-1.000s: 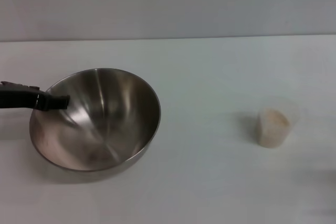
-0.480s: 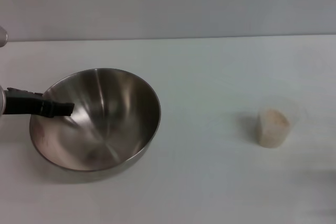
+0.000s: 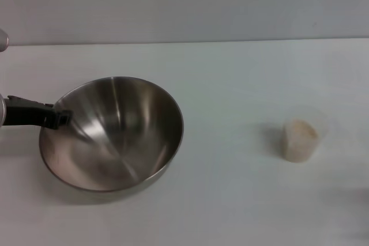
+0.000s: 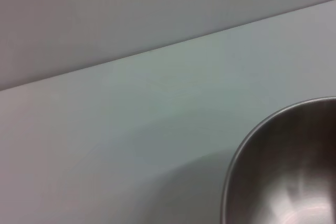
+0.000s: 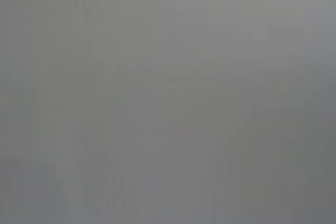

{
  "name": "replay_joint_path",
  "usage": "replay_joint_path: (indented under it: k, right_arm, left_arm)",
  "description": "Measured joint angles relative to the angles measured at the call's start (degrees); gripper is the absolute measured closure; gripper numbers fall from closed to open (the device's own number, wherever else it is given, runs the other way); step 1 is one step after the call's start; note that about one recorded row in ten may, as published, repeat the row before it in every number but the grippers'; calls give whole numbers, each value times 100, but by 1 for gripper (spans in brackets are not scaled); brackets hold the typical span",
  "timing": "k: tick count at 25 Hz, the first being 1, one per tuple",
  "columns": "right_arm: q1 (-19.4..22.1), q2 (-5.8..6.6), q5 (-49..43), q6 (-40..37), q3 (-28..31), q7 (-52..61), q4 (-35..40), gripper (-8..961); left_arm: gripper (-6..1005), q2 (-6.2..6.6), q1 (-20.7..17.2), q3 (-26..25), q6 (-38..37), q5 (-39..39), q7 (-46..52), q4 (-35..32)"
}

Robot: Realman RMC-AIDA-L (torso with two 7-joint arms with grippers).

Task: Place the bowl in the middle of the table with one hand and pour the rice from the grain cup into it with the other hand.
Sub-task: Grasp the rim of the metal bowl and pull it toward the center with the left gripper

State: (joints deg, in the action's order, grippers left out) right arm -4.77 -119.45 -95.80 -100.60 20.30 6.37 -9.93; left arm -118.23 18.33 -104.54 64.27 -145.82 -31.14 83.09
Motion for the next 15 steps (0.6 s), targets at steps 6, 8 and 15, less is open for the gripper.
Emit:
replay_joint_path:
  k: [6, 8, 15]
  right_arm:
    - [6, 0, 0, -18, 0, 6, 0, 108]
    - [5, 0, 0, -18, 0, 6, 0, 108]
    - [1, 0, 0, -21, 0, 6, 0, 108]
  left_arm:
    - [619, 4, 7, -5, 53, 2, -19, 22]
    - [686, 8, 19, -7, 79, 4, -42, 21]
    - [944, 11, 60, -62, 216, 47, -57, 132]
